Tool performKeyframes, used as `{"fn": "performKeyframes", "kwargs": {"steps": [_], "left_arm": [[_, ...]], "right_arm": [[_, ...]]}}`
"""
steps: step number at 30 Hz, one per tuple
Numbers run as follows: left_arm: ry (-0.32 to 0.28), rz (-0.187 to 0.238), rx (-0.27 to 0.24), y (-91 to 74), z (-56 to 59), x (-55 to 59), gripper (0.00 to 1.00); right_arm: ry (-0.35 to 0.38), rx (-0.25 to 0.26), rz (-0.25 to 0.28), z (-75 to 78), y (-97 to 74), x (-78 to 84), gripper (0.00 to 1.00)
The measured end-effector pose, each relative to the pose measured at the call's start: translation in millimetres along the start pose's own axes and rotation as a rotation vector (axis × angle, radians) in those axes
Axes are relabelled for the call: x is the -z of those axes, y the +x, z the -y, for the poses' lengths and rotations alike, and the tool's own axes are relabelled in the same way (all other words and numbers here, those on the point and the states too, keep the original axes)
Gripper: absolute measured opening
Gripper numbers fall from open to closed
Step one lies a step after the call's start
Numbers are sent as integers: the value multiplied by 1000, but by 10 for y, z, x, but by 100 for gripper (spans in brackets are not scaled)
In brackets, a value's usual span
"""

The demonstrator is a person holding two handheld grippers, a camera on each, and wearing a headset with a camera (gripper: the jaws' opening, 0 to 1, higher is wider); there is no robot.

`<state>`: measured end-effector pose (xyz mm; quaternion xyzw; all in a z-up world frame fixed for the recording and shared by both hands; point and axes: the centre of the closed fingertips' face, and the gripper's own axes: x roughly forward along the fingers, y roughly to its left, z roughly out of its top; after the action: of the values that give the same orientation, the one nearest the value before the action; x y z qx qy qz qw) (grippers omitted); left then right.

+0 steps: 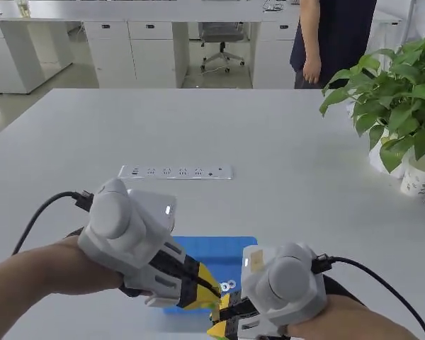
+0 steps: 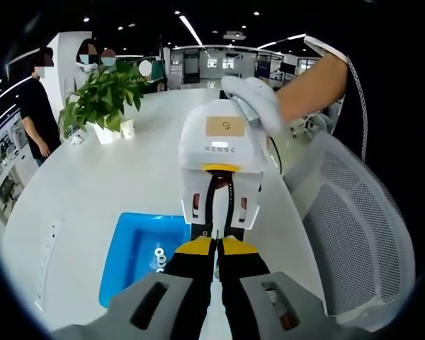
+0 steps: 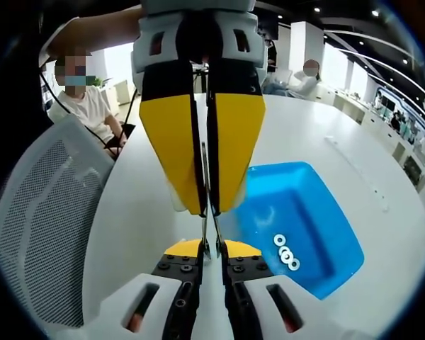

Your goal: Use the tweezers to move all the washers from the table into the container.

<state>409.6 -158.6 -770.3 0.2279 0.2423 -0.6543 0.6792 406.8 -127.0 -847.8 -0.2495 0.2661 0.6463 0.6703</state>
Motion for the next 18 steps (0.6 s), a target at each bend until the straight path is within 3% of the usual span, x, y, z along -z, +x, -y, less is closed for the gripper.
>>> {"fn": "performKeyframes", "kwargs": {"steps": [18], "left_arm": [[-13,-13,14,49,85,134,5]], "right_arm": [[-9,-23,-9,-93,104,89,12]]}}
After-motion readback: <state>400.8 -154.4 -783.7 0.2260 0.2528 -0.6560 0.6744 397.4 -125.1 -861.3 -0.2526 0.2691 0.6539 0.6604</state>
